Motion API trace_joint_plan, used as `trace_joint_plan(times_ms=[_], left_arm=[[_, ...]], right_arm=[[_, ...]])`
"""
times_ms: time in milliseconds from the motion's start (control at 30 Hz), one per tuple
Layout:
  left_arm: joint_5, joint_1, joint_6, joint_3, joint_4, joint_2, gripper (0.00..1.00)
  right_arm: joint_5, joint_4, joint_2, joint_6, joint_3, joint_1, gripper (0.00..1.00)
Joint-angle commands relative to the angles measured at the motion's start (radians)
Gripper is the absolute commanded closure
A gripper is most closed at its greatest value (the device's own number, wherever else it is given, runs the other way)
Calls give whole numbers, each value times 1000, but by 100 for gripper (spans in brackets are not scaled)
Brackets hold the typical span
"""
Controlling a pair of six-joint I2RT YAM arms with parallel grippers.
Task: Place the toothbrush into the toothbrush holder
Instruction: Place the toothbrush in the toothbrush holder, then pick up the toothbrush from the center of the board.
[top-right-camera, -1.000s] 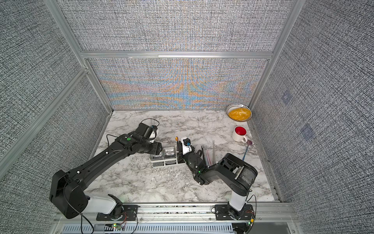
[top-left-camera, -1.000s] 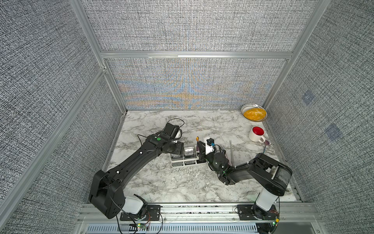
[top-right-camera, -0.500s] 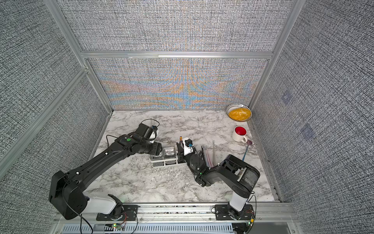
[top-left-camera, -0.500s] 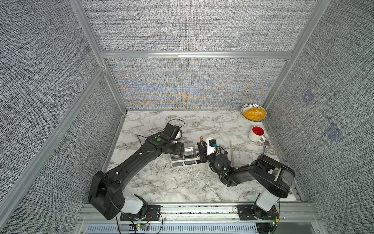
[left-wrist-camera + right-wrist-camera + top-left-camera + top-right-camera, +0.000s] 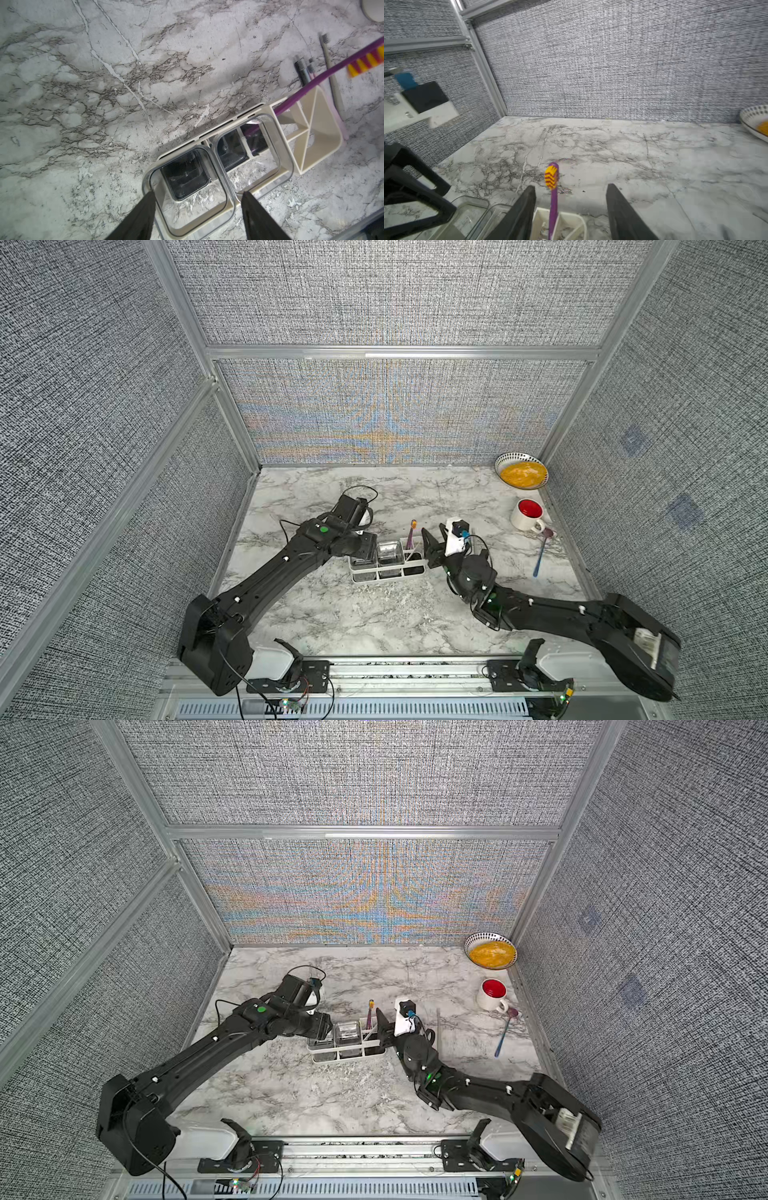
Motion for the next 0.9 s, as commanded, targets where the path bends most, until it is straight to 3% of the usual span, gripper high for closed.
trace_joint_plan(times_ms=[0,100,200,367,500,633,867], left_arm=[[-11,0,-2,-5,33,-12,32],[-2,0,-3,-3,48,-9,32],[8,0,-1,1,58,4,32],[15,0,0,-2,63,10,32],[6,0,0,-14,66,-1,32],[1,0,-2,-27,69,-8,32],[-31,0,11,-40,66,-19,32]], right_arm=[[124,-461,-95,118,38,-29,42],[85,-729,-167,226,82,-133,43],[-64,-869,-185,257,105,-299,43],[-266,-954,-27,205,184,-507,44],[-363,-1023,210,160,330,-558,44],[-352,-1137,444,128,503,-564,44],[-327,-1101,506,161,472,-579,44]])
